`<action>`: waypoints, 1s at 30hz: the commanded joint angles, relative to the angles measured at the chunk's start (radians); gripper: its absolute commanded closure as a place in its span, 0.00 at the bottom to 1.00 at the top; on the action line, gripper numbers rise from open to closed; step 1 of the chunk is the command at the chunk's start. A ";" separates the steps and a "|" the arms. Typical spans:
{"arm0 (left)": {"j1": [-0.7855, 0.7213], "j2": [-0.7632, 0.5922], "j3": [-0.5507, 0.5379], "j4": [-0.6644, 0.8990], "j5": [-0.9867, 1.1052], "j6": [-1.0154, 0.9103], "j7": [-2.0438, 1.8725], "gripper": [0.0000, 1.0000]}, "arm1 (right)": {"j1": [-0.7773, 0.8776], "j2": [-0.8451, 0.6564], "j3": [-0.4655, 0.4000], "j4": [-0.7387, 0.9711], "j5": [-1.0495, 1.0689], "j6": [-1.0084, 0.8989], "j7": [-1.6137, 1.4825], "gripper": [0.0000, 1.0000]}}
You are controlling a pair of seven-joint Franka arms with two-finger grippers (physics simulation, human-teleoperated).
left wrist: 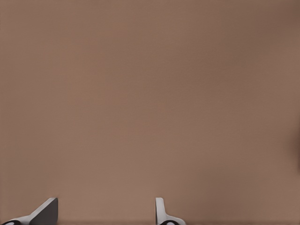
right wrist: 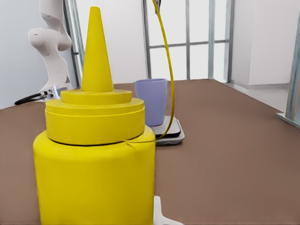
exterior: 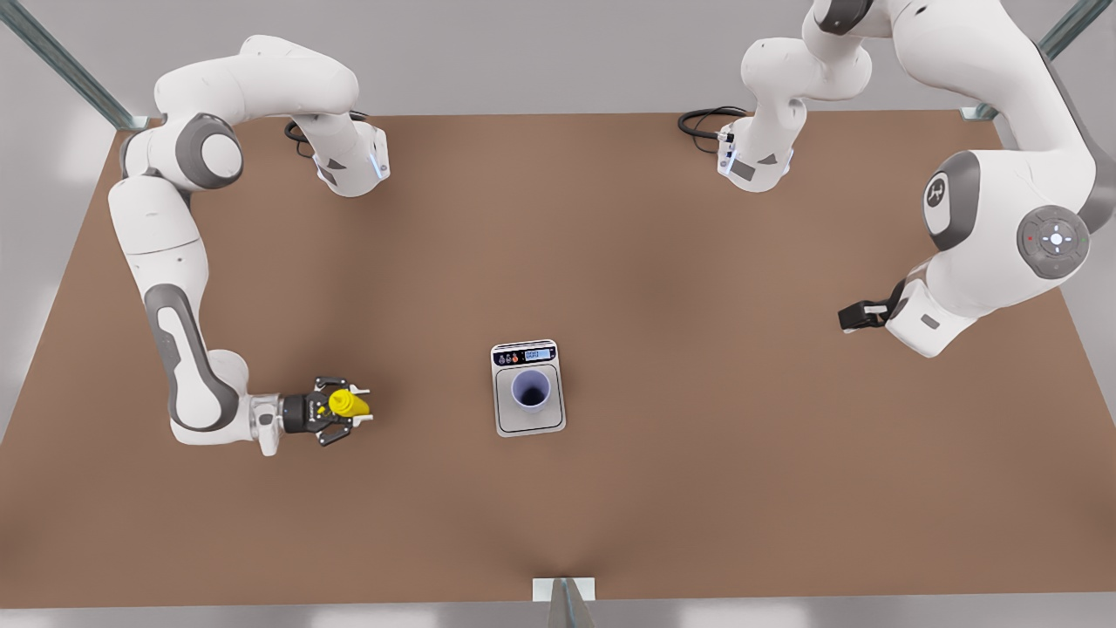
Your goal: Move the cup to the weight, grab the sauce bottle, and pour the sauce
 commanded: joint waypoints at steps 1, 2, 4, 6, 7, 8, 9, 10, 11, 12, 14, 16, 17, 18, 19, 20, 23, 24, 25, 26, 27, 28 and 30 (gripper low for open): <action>-0.001 0.000 0.000 0.000 0.000 0.000 0.000 0.00 | 0.000 0.003 -0.001 0.002 -0.019 -0.013 0.005 0.50; -0.001 0.000 0.000 0.000 0.000 0.000 0.000 0.00 | 0.000 0.004 -0.001 0.002 -0.020 -0.013 0.005 0.49; -0.005 0.000 0.000 0.000 0.000 0.000 -0.002 0.00 | 0.002 0.007 -0.001 0.000 -0.020 0.002 -0.002 0.46; -0.007 0.000 0.000 0.000 0.000 0.000 -0.002 0.00 | 0.000 0.010 -0.001 0.000 -0.019 0.007 -0.002 0.34; -0.007 0.000 0.000 0.000 0.000 0.000 -0.002 0.00 | 0.000 0.010 -0.001 0.000 -0.019 0.007 0.000 0.20; -0.007 0.000 0.000 0.000 0.000 -0.002 -0.002 0.00 | -0.002 0.010 -0.001 0.000 -0.017 0.007 0.002 0.00; -0.007 0.000 0.000 0.000 0.000 -0.002 -0.002 0.00 | -0.002 0.010 -0.001 -0.001 -0.017 0.007 0.005 0.00; -0.007 0.000 0.000 0.000 0.000 -0.002 -0.002 0.00 | -0.003 0.010 -0.001 -0.001 -0.017 0.007 0.005 0.00; -0.007 0.000 0.000 0.000 0.000 -0.002 -0.002 0.00 | -0.003 0.010 -0.001 -0.001 -0.017 0.007 0.006 0.00; -0.007 0.000 0.000 0.000 0.000 -0.002 -0.002 0.00 | -0.003 0.010 -0.002 -0.001 -0.017 0.007 0.008 0.00; -0.007 0.000 0.000 0.000 0.000 -0.002 -0.002 0.00 | -0.005 0.010 -0.002 -0.003 -0.017 0.007 0.009 0.00; -0.007 0.000 0.000 0.000 0.000 -0.002 -0.002 0.00 | -0.009 0.010 -0.002 -0.003 -0.019 0.007 0.011 0.00; -0.007 0.000 0.000 0.000 0.000 -0.002 -0.002 0.00 | -0.012 0.010 -0.004 -0.003 -0.025 0.005 0.011 0.00; -0.008 0.000 0.000 0.000 0.000 -0.002 -0.002 0.00 | -0.029 0.010 -0.010 -0.004 -0.032 0.004 0.005 0.00; -0.013 0.000 0.000 0.000 0.000 -0.002 -0.002 0.00 | -0.032 0.010 -0.022 -0.008 -0.032 0.002 -0.002 0.00; -0.013 0.000 0.002 0.000 0.000 -0.002 -0.002 0.00 | -0.034 0.010 -0.025 -0.006 -0.034 -0.002 -0.003 0.00; -0.013 0.000 0.002 0.000 0.000 -0.003 -0.002 0.00 | -0.074 0.009 -0.025 -0.008 -0.083 -0.006 -0.003 0.00; -0.013 0.000 0.000 0.000 0.000 -0.003 -0.002 0.00 | -0.081 0.009 -0.028 -0.008 -0.097 -0.006 -0.003 0.00; -0.013 0.000 0.002 0.000 0.000 -0.003 -0.002 0.00 | -0.086 0.009 -0.028 -0.008 -0.098 -0.006 -0.002 0.00; -0.013 0.000 0.002 0.000 0.000 -0.002 -0.002 0.00 | -0.087 0.009 -0.028 -0.008 -0.108 -0.007 -0.002 0.00; -0.013 0.000 0.000 0.000 0.000 -0.002 -0.002 0.00 | -0.089 0.007 -0.030 -0.009 -0.111 -0.007 -0.002 0.00; -0.013 0.000 0.000 0.000 0.000 -0.002 -0.002 0.00 | -0.100 0.007 -0.030 -0.009 -0.121 -0.007 -0.002 0.00; -0.014 0.000 0.002 0.000 0.002 -0.002 -0.002 0.00 | -0.120 0.003 -0.030 -0.008 -0.140 -0.041 0.011 0.00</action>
